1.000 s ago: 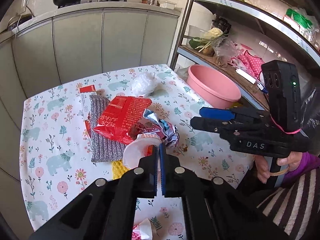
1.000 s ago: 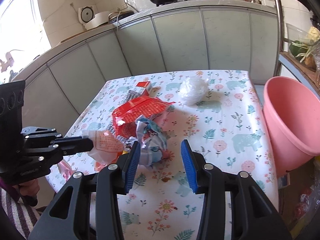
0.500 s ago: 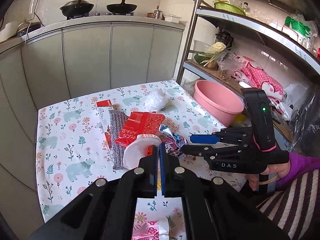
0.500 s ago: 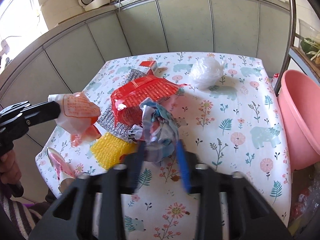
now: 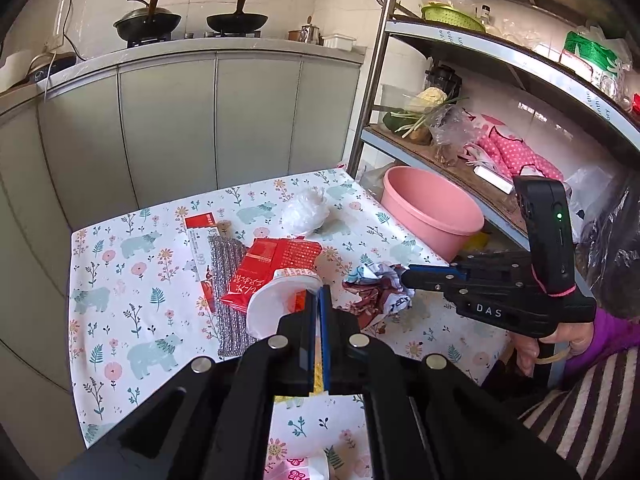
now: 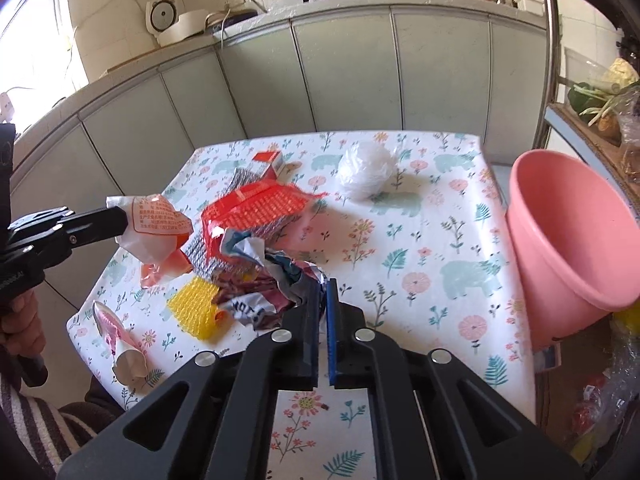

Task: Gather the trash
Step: 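Grasp the white plastic piece with the left gripper while the right gripper grasps the crumpled wrapper, then carry both items over the pink bucket and open both grippers to drop them, then move both grippers back to the red wrapper and white bag on the table, then grasp the red wrapper with the left gripper while the right gripper grasps the white plastic bag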

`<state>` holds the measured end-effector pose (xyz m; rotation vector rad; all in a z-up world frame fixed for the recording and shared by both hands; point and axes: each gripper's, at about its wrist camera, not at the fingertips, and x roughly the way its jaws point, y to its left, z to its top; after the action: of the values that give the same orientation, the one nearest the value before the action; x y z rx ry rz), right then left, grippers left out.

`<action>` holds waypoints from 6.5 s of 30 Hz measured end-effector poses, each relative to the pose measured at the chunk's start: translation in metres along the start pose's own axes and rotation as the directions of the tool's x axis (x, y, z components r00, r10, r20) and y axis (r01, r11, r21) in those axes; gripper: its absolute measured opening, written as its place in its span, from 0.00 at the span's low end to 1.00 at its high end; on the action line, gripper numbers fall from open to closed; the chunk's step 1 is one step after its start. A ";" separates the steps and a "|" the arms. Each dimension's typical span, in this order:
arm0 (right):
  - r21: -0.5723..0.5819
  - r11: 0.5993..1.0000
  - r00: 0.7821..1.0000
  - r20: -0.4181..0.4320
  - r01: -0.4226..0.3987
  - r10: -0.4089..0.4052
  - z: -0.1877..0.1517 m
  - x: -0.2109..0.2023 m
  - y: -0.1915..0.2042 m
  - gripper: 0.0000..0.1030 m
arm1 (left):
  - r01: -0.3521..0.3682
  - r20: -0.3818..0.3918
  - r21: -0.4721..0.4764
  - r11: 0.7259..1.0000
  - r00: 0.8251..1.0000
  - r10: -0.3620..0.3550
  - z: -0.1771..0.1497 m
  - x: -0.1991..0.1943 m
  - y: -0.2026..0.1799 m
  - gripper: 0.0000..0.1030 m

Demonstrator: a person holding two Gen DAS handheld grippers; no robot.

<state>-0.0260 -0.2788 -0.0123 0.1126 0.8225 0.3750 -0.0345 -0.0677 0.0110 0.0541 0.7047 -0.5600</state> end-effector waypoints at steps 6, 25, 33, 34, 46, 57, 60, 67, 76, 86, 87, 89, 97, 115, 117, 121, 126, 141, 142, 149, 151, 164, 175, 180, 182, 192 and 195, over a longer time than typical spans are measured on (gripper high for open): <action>0.007 0.999 0.997 0.074 0.037 -0.037 0.009 -0.021 -0.012 0.03 | 0.006 0.019 0.006 1.000 1.000 -0.006 0.011 0.003 -0.005 0.01; 0.197 0.947 0.924 0.239 0.254 -0.297 0.024 -0.085 -0.102 0.03 | 0.089 0.140 0.068 0.994 0.985 -0.098 0.092 0.041 -0.059 0.01; 0.282 0.904 0.887 0.246 0.321 -0.392 0.025 -0.095 -0.144 0.03 | 0.146 0.167 0.094 0.985 0.973 -0.160 0.125 0.072 -0.090 0.01; 0.287 0.900 0.884 0.244 0.327 -0.399 0.025 -0.095 -0.148 0.03 | 0.156 0.167 0.096 0.983 0.971 -0.170 0.128 0.077 -0.094 0.01; 0.338 0.857 0.865 0.188 0.389 -0.466 0.019 -0.075 -0.188 0.03 | 0.236 0.124 0.142 0.961 0.959 -0.253 0.156 0.141 -0.133 0.01; 0.360 0.828 0.857 0.123 0.431 -0.500 0.017 -0.051 -0.214 0.03 | 0.259 0.013 0.121 0.958 0.965 -0.262 0.149 0.221 -0.152 0.01; 0.365 0.823 0.859 0.104 0.436 -0.501 0.014 -0.045 -0.219 0.03 | 0.267 -0.015 0.112 0.957 0.964 -0.267 0.145 0.236 -0.154 0.01; 0.378 0.805 0.852 0.074 0.457 -0.518 0.010 -0.038 -0.227 0.05 | 0.272 -0.039 0.097 0.957 0.962 -0.269 0.138 0.251 -0.160 0.05; 0.398 0.803 0.855 0.083 0.443 -0.512 0.009 -0.040 -0.229 0.28 | 0.278 -0.053 0.059 0.959 0.960 -0.275 0.141 0.248 -0.155 0.29; 0.373 0.831 0.868 0.116 0.412 -0.482 0.009 -0.049 -0.210 0.31 | 0.277 -0.039 0.071 0.958 0.961 -0.275 0.137 0.218 -0.157 0.29; 0.370 0.835 0.871 0.118 0.407 -0.477 0.009 -0.049 -0.207 0.31 | 0.271 -0.038 0.070 0.960 0.962 -0.269 0.137 0.214 -0.157 0.29; 0.359 0.845 0.878 0.121 0.396 -0.463 0.008 -0.050 -0.199 0.31 | 0.266 -0.038 0.066 0.962 0.964 -0.264 0.135 0.206 -0.154 0.29; 0.321 0.873 0.893 0.141 0.367 -0.427 0.008 -0.053 -0.170 0.33 | 0.230 -0.018 0.059 0.971 0.973 -0.230 0.124 0.168 -0.138 0.29; 0.217 0.936 0.941 0.133 0.277 -0.310 0.014 -0.031 -0.105 0.33 | 0.007 -0.045 -0.032 0.999 0.999 -0.009 0.058 0.076 -0.028 0.29; 0.210 0.940 0.946 0.130 0.268 -0.298 0.015 -0.028 -0.100 0.33 | -0.025 -0.053 -0.063 0.998 0.998 0.021 0.048 0.070 -0.012 0.29; 0.201 0.948 0.955 0.113 0.248 -0.274 0.018 -0.017 -0.092 0.33 | -0.097 -0.088 -0.137 0.986 0.992 0.086 0.029 0.065 0.022 0.29; 0.177 0.957 0.964 0.091 0.232 -0.250 0.022 -0.006 -0.082 0.33 | -0.150 -0.102 -0.183 0.971 0.986 0.134 0.019 0.069 0.049 0.29; 0.084 0.985 0.987 0.049 0.148 -0.153 0.048 0.034 -0.052 0.33 | -0.163 -0.196 -0.158 0.974 0.972 0.131 0.004 0.103 0.063 0.29; 0.079 0.988 0.989 0.049 0.133 -0.138 0.051 0.037 -0.050 0.33 | -0.161 -0.197 -0.155 0.975 0.972 0.129 0.004 0.103 0.063 0.29; 0.061 0.996 0.997 0.027 0.069 -0.070 0.066 0.060 -0.041 0.33 | -0.139 -0.252 -0.122 0.983 0.962 0.105 0.002 0.113 0.060 0.24; 0.059 0.996 0.998 0.019 0.065 -0.066 0.068 0.066 -0.040 0.33 | -0.135 -0.256 -0.102 0.986 0.961 0.105 0.003 0.115 0.059 0.22; 0.081 0.995 0.998 -0.006 0.057 -0.057 0.073 0.083 -0.043 0.33 | -0.085 -0.200 -0.094 0.992 0.978 0.065 0.009 0.101 0.055 0.02; 0.104 0.993 0.999 -0.017 0.047 -0.045 0.102 0.116 -0.041 0.49 | -0.066 -0.108 -0.133 0.989 0.993 0.052 0.021 0.073 0.060 0.02; 0.121 0.991 0.996 -0.074 0.052 -0.043 0.105 0.143 -0.042 0.52 | -0.069 -0.112 -0.162 0.984 0.992 0.051 0.016 0.074 0.065 0.02; 0.121 0.991 0.996 -0.084 0.049 -0.039 0.102 0.148 -0.040 0.52 | -0.070 -0.113 -0.168 0.983 0.992 0.051 0.015 0.074 0.066 0.02; 0.109 0.994 0.999 -0.023 0.031 -0.029 0.092 0.121 -0.038 0.28 | -0.082 -0.095 -0.174 0.981 0.993 0.066 0.019 0.072 0.063 0.02; 0.103 0.994 0.999 0.012 0.030 -0.031 0.089 0.104 -0.036 0.27 | -0.086 -0.079 -0.178 0.980 0.994 0.073 0.022 0.068 0.061 0.02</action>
<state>0.1139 -0.2702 -0.0328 0.1978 0.8295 0.3030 0.0522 -0.0525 -0.0230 -0.0677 0.8175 -0.4167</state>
